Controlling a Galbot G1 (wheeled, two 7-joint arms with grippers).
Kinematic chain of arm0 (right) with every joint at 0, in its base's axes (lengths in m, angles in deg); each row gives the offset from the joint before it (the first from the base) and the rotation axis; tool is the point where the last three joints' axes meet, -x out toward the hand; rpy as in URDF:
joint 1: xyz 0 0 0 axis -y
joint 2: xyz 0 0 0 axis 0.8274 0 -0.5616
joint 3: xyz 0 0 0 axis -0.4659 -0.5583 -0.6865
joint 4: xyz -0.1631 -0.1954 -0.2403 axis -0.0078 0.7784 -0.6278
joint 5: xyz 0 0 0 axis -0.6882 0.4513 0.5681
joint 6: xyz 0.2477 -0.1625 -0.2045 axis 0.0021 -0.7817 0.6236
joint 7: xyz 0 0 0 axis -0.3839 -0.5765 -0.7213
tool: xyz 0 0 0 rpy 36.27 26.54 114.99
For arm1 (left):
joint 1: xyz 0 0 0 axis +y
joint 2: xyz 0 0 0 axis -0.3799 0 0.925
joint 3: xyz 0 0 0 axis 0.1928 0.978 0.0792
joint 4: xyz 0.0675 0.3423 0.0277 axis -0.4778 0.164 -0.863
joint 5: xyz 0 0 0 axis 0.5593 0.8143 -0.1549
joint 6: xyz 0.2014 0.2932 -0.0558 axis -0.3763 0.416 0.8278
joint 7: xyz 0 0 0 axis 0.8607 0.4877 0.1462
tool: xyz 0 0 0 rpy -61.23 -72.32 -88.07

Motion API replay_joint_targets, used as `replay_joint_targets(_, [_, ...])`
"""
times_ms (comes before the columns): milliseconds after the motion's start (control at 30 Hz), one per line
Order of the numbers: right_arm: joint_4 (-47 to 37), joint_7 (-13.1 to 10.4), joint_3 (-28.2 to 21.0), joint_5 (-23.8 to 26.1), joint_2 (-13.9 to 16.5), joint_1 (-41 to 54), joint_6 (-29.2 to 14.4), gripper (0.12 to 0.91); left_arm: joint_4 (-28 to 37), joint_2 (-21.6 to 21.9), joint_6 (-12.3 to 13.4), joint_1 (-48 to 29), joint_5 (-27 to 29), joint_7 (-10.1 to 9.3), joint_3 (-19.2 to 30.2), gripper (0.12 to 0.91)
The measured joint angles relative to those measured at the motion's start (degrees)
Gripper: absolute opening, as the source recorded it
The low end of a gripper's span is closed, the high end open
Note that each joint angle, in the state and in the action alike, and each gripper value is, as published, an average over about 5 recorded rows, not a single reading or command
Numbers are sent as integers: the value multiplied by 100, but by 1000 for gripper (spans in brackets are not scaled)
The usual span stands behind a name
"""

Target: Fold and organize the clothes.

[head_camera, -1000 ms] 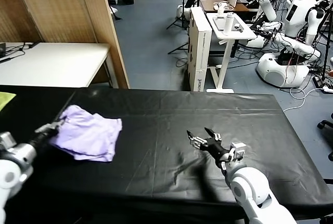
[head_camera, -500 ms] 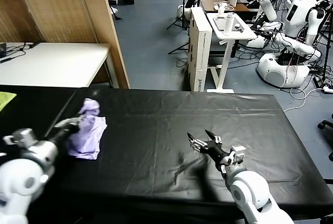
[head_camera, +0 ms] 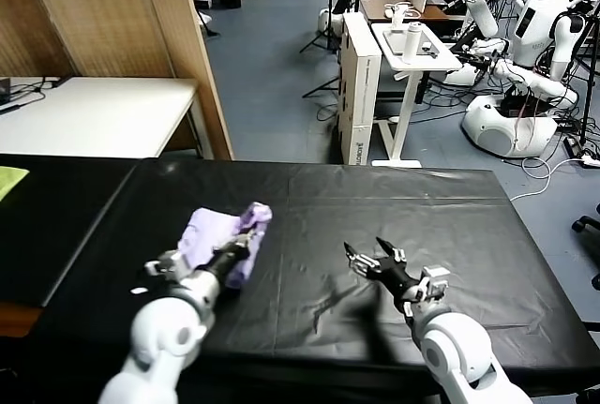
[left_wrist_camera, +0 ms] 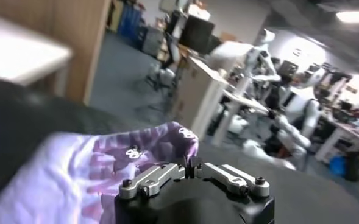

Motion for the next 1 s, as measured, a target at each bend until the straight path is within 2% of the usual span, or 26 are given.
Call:
replay_joint_targets(100, [-10,-141,-81,-272,9,80,123,907,158,-264,28,-49,225,38,200,298])
replay_joint_targets(233, [-64,-379,-221,-748,14,230,311,907,140,-389,30,-51,369,54,352,537])
replay_joint_targets(300, [-101,-482,-302,-972,4,313,376,907,59,-391,32,-38,382,84,368,631])
replay_joint_targets(433, [-177,-579,-423,-1174,-43,462,409,907,-173,-297,82,6,375,151,289,852])
replay_joint_targets(533, [-335,-646,-675,-1297,-184,694,427,907,-366,-143,167,67,368,159,142,900])
replay_joint_targets(767, [-864,-808,-1347,-1520,-555,1230,565,907,-641,167,256,267,414,147,-207,907])
replay_joint_targets(1000, [-1189,-976,-1728,-1553,-650,1483,687,903,-663,332,275,290,460,152,-381,907])
